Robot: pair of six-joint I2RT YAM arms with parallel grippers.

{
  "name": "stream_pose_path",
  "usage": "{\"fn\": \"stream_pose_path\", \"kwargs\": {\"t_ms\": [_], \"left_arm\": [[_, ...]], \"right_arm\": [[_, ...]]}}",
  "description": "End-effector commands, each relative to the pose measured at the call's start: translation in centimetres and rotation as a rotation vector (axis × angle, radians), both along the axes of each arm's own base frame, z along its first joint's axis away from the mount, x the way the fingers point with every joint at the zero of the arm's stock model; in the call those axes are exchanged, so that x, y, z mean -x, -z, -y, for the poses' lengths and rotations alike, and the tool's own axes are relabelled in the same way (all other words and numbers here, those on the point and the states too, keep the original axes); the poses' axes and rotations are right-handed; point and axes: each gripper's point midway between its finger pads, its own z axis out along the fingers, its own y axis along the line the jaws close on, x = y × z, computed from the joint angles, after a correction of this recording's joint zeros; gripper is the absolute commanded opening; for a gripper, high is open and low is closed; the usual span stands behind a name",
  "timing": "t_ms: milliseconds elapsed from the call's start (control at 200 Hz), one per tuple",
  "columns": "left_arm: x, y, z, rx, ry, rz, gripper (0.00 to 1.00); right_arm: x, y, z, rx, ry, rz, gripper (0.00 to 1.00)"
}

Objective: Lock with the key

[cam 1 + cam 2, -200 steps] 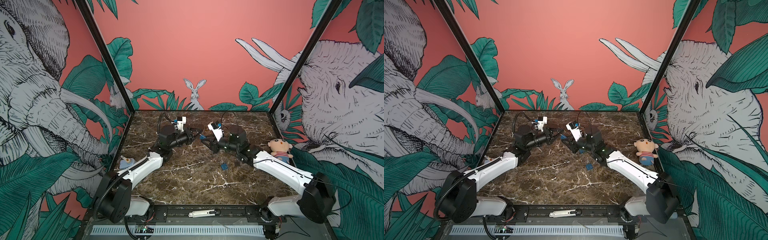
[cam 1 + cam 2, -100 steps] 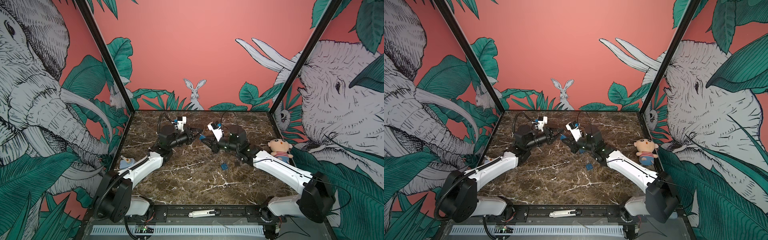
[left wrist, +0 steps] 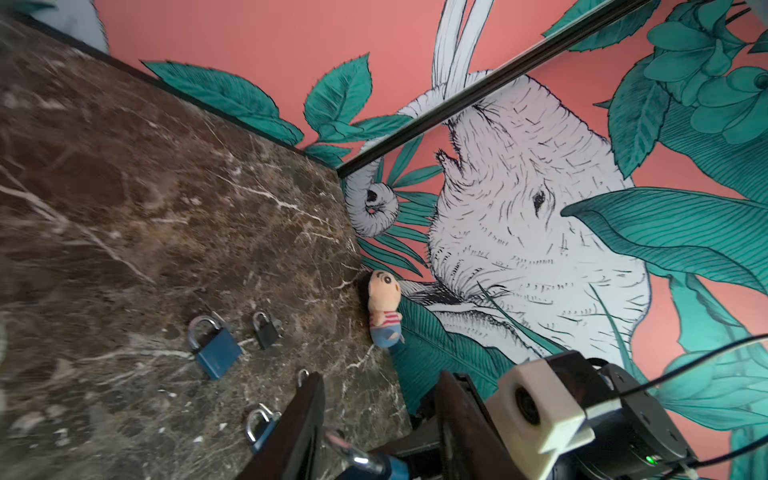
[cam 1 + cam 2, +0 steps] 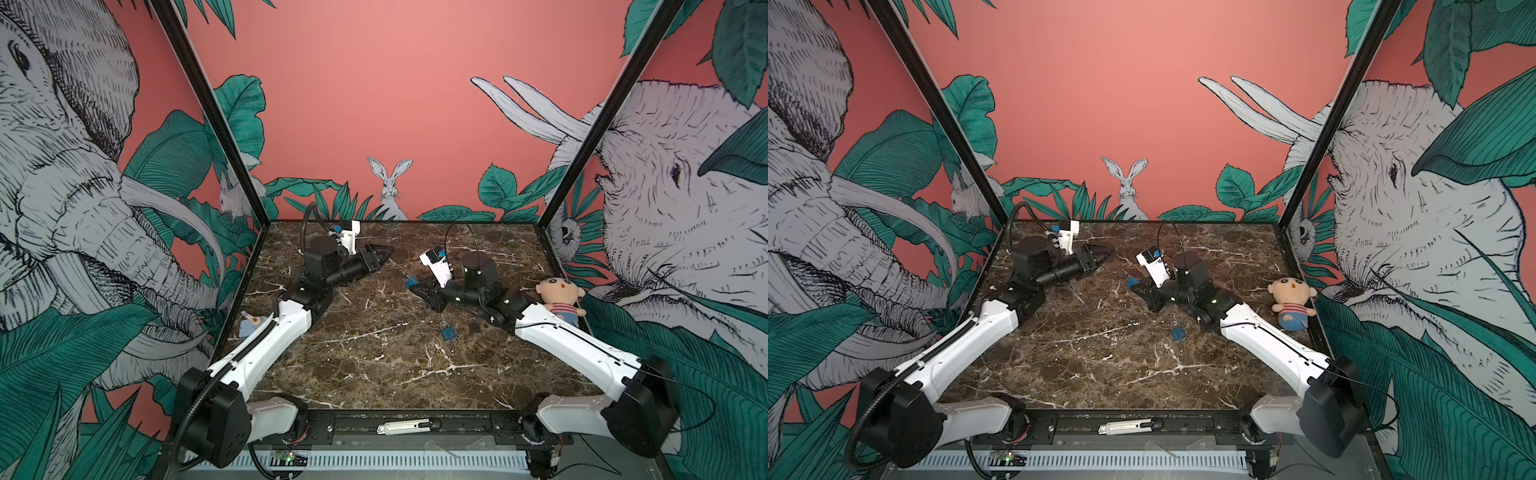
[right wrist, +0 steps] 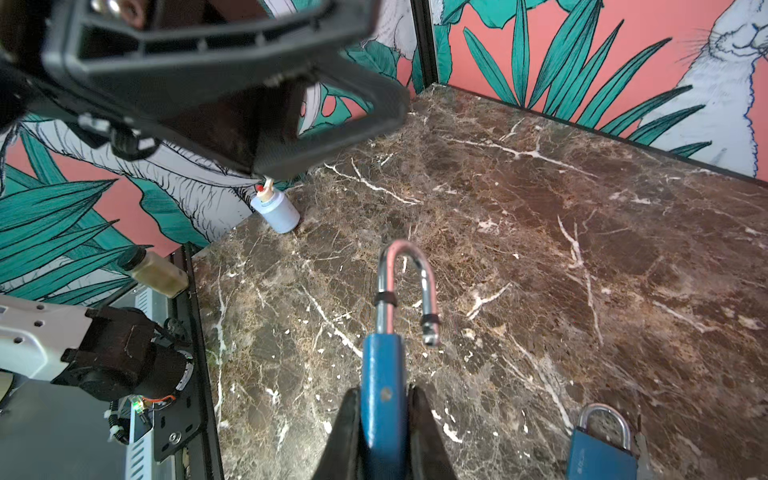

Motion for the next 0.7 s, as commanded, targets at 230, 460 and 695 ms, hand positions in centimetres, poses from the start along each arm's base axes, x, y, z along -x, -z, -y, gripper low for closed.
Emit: {"fn": "stream_pose_path", "kwargs": {"t_ms": [230,460,695], "left_arm": [[3.3,-0.9,-2.7,-0.3,0.039,0.258,0.31],[4.6,-1.2,-0.4,-0.185,0.193,0.281,0.34],[5.1,-1.1,0.9,-0.092,0.273,0.266,0.46]], "right_arm": [[2.7,-3.0,-0.3,-0.043,-0.131,-0.013,0.0],[3.8,-4.9,-1.0,-0.091,-0.2,-0.034,0.0],[4.1,-6.0,-1.6,-0.123,-0.239,-0.057,0.0]]}}
